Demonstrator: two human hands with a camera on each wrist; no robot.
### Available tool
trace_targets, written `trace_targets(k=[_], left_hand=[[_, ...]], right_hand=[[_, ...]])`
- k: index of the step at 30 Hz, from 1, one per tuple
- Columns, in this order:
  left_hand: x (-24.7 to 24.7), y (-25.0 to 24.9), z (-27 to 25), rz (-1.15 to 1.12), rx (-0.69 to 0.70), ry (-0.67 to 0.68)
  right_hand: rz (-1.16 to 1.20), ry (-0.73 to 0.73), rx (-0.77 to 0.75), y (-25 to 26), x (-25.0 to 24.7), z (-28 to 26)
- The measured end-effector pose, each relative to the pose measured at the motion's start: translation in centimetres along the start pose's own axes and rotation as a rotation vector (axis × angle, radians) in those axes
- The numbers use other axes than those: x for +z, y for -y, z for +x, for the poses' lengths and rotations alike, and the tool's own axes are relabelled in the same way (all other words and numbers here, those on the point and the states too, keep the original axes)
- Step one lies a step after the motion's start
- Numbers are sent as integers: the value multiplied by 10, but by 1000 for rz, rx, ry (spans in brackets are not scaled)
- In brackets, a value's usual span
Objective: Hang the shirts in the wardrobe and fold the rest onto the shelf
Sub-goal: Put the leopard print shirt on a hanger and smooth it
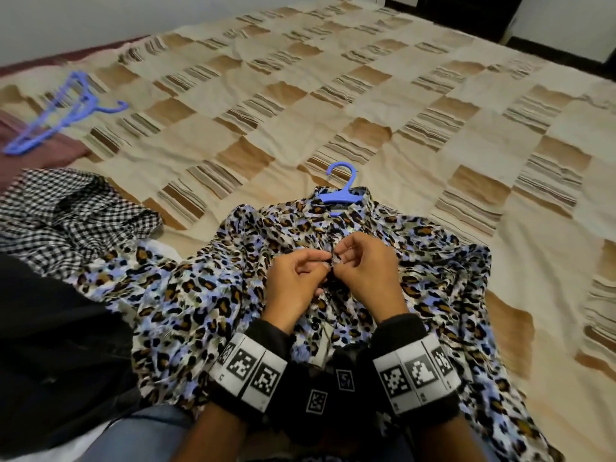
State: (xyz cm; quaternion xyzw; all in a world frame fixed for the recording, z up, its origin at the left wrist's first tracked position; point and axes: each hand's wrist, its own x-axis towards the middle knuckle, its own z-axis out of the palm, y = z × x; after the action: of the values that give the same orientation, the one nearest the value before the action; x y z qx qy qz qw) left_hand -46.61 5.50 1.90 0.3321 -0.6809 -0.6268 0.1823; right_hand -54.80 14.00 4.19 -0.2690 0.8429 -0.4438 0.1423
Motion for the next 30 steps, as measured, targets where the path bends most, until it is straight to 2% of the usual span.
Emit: trace_targets(k=[6,14,21,24,27,30], left_hand=[[-2,2,3,-92,-54,9],[-2,3,1,-110,-26,-38],[-3,1,3,-97,-29,41],[-2,4,4,-82,-33,11],[-2,7,7,-83,-45,-41],[-3,9,8,-76,-49,-59]], right_hand=[[72,-7,20,-3,4,4],[132,-5,27,-2,0,4],[146,-13,10,0,-5,4],[137,-11,12,2,-4,3],[138,-111,-17,5,-7,4],[124,-49,-44,8,-6,3]])
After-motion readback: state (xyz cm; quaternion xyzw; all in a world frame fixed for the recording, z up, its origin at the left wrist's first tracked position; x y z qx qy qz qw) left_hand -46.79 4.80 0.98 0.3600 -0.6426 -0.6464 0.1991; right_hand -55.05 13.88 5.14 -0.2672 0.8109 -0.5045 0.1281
